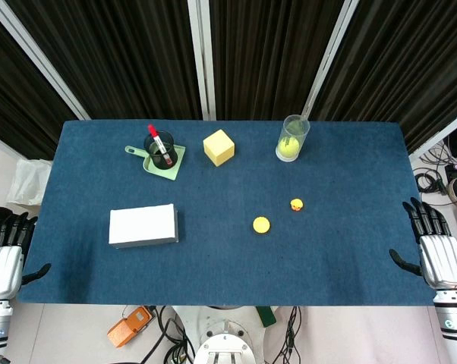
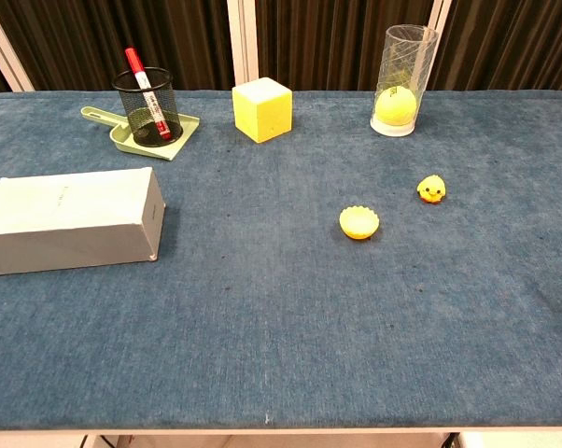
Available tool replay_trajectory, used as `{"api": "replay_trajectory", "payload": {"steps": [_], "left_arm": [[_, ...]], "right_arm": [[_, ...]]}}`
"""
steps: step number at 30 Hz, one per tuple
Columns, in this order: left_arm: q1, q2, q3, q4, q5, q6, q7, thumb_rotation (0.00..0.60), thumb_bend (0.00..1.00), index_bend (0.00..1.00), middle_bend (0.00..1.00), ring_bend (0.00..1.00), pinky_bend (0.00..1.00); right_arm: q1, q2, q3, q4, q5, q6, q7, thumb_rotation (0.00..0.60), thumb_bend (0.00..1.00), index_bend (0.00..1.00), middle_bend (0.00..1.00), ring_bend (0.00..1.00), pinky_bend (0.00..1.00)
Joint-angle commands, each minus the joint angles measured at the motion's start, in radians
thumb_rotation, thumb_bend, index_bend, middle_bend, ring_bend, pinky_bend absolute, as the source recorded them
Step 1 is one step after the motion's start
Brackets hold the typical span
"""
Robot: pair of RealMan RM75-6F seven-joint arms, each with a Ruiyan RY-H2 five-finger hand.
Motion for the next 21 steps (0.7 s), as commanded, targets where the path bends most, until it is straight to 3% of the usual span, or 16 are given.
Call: {"api": "replay_trajectory", "payload": {"steps": [1, 7, 13, 21], "left_arm": [[0.000, -0.001, 0.001, 0.000, -0.002, -0.003, 0.000, 0.600, 0.07, 0.12, 0.05, 0.03, 0.01], [-0.004, -0.001, 0.002, -0.001, -0.004, -0.009, 0.003, 0.600, 0.07, 0.12, 0.05, 0.03, 0.01], [-0.001, -0.001, 0.002, 0.001, -0.005, -0.005, 0.001, 0.600, 0.07, 0.12, 0.05, 0.03, 0.01], [0.009, -0.007, 0.008, 0.009, -0.014, -0.003, -0.005, 0.600, 0.07, 0.12, 0.05, 0.03, 0.01]], "right_arm": [[-0.002, 0.000, 0.006, -0.003, -0.001, -0.004, -0.001, 0.600, 0.34, 0.00, 0.05, 0.00, 0.12], [0.045, 0.011, 0.027, -0.029, 0.004, -0.093, -0.018, 0.600, 0.34, 0.00, 0.05, 0.00, 0.13], [0.225, -0.012, 0.098, -0.054, 0.097, -0.371, -0.159, 0.600, 0.34, 0.02, 0.05, 0.00, 0.15], [0.473, -0.201, 0.167, 0.138, 0.311, -0.724, -0.289, 0.600, 0.36, 0.11, 0.05, 0.00, 0.16]]}}
